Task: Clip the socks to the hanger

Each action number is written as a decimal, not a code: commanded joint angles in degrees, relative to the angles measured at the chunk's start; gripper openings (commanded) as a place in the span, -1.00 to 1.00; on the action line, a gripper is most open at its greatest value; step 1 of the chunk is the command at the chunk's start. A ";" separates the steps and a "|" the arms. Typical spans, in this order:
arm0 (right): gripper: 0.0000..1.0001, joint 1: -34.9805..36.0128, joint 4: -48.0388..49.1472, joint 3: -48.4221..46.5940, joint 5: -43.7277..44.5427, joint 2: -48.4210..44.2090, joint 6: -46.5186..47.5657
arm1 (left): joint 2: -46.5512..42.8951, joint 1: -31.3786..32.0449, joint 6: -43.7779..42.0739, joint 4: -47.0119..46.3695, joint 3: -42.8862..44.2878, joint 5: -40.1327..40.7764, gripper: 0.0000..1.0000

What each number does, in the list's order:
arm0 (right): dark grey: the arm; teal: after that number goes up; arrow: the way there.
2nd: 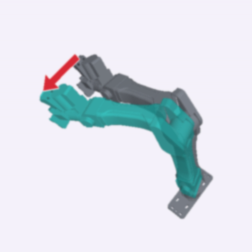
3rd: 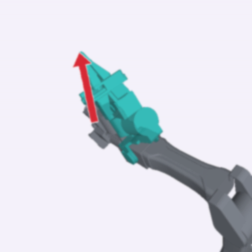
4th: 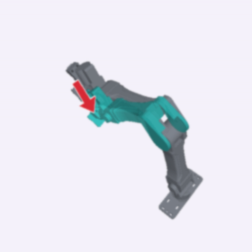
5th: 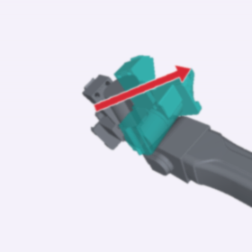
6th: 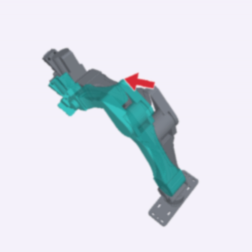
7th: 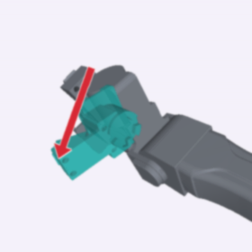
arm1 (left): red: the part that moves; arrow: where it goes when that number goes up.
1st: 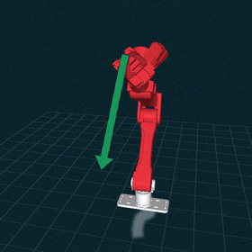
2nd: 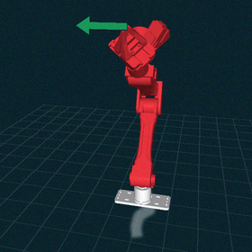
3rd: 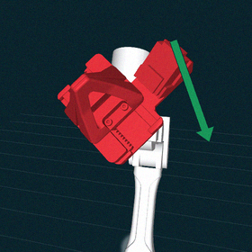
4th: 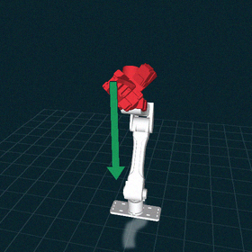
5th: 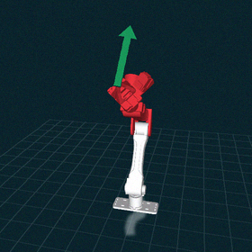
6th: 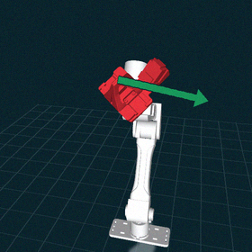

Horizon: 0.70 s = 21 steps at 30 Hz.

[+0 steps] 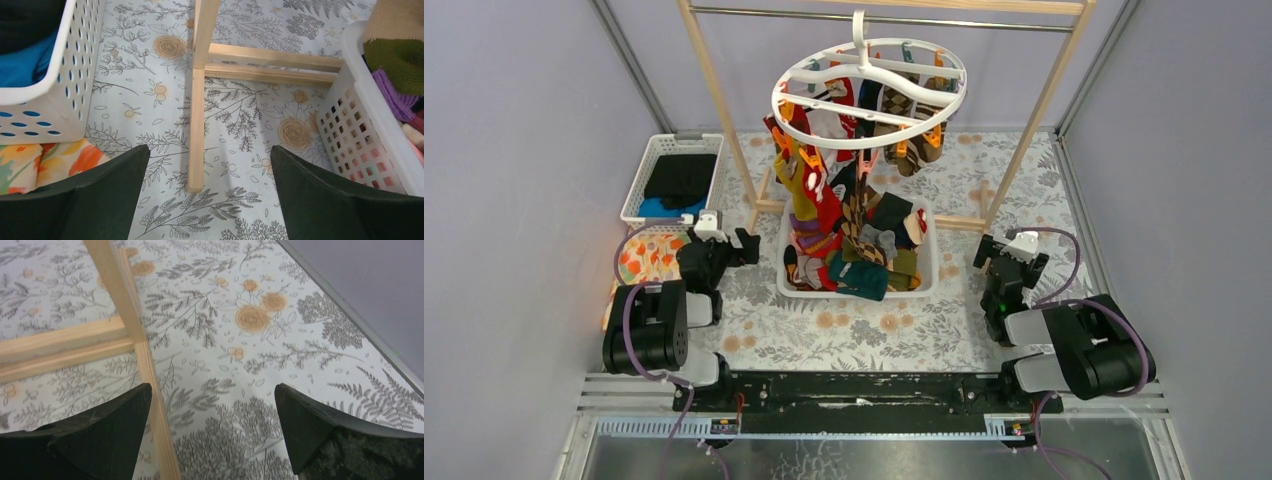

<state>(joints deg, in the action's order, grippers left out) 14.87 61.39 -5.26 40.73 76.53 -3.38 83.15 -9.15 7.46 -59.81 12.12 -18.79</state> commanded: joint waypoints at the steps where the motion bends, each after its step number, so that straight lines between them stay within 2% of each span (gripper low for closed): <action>1: 1.00 -4.84 12.91 -2.70 -6.68 4.75 1.76 | 1.57 3.27 -1.44 -9.50 0.90 4.89 0.97; 2: 1.00 -5.87 15.98 -2.05 -7.46 6.53 0.93 | 2.48 4.74 -2.21 -12.43 -1.22 6.67 0.97; 3: 1.00 -6.51 18.58 -2.05 -9.42 8.29 1.59 | 4.59 5.15 -1.73 -19.32 -3.01 8.84 0.97; 5: 1.00 -6.71 17.62 -2.48 -17.22 10.51 3.85 | 3.05 5.48 -1.23 -14.91 -1.84 12.16 0.97; 7: 1.00 -6.87 21.05 -3.21 -17.35 13.45 4.75 | 4.27 6.20 -1.39 -11.72 0.37 13.56 0.97; 9: 1.00 -7.57 12.89 -7.01 -17.13 12.73 3.77 | 3.99 8.69 -3.83 -6.89 2.66 16.46 0.97; 11: 1.00 -9.48 6.89 -9.66 -19.65 12.56 1.73 | 4.06 9.50 -4.47 -7.13 2.72 17.62 0.97; 21: 1.00 -9.82 8.81 -8.85 -20.25 12.59 1.81 | 4.05 10.07 -4.48 -7.34 2.66 17.55 0.97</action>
<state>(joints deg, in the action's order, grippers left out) 5.41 68.45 -13.74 21.43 89.65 -1.39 86.83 0.73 4.69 -65.73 14.02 -3.60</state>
